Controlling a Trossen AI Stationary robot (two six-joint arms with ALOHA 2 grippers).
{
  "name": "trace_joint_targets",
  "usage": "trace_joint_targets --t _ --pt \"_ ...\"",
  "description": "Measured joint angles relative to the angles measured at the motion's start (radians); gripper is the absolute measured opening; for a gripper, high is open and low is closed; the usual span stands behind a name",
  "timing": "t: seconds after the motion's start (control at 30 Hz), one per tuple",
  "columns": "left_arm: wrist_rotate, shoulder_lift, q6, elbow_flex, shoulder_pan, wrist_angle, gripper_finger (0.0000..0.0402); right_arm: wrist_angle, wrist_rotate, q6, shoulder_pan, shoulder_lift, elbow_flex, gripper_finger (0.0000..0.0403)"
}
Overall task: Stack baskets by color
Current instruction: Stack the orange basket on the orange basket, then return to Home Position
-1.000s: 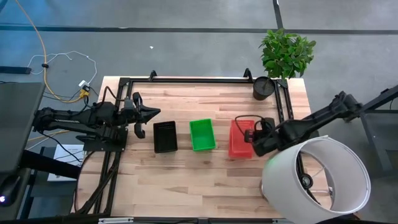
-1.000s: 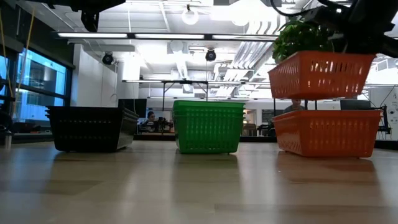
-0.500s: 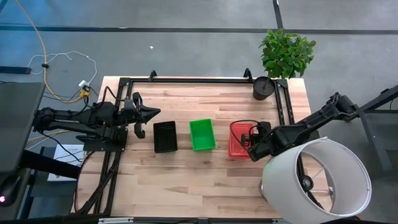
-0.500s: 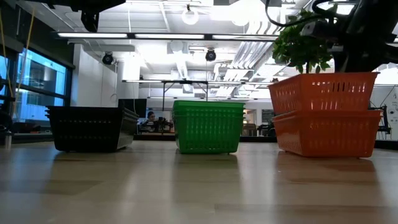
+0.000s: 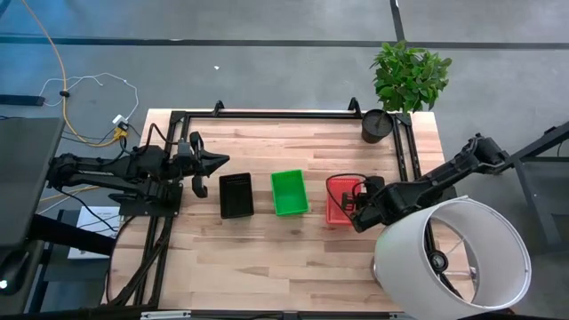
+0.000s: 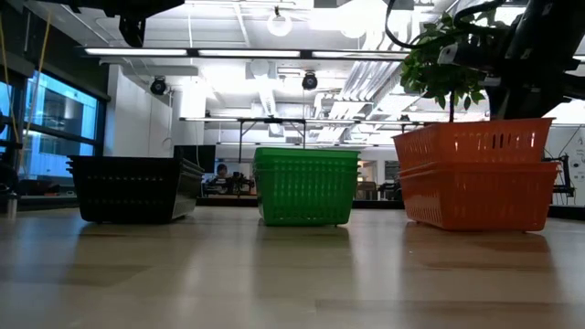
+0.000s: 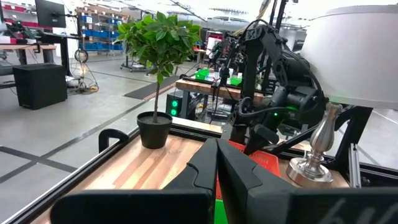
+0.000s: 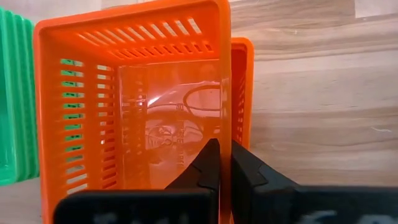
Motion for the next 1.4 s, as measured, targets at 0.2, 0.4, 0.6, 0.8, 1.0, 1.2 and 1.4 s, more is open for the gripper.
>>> trace_joint_targets --t 0.2,0.4,0.6,0.8,1.0,1.2,1.4 --pt "0.0 0.0 0.0 0.0 0.0 0.0 0.0 -0.001 0.022 -0.01 0.0 0.0 0.0 0.0035" --pt "0.0 0.0 0.0 0.0 0.0 0.0 0.0 -0.014 0.004 -0.045 0.0 -0.001 0.0 0.0112" --pt "0.0 0.0 0.0 0.0 0.0 0.0 0.0 -0.017 -0.019 -0.095 -0.002 -0.058 0.0 0.0191" --pt "0.0 0.0 0.0 0.0 0.0 0.0 0.0 -0.039 -0.004 -0.241 -0.026 -0.155 0.0 0.0227" --pt "0.025 0.0 -0.031 0.0 0.0 0.0 0.0 0.08 -0.026 -0.588 -0.126 -0.208 0.0 0.0228" --pt "0.085 0.0 -0.11 0.0 0.0 0.0 0.0 0.309 -0.164 -1.108 -0.303 -0.2 0.0 0.0228" --pt "0.115 0.0 -0.151 0.0 0.0 0.005 0.0 0.558 -0.357 -1.527 -0.494 -0.151 0.0 0.0228"
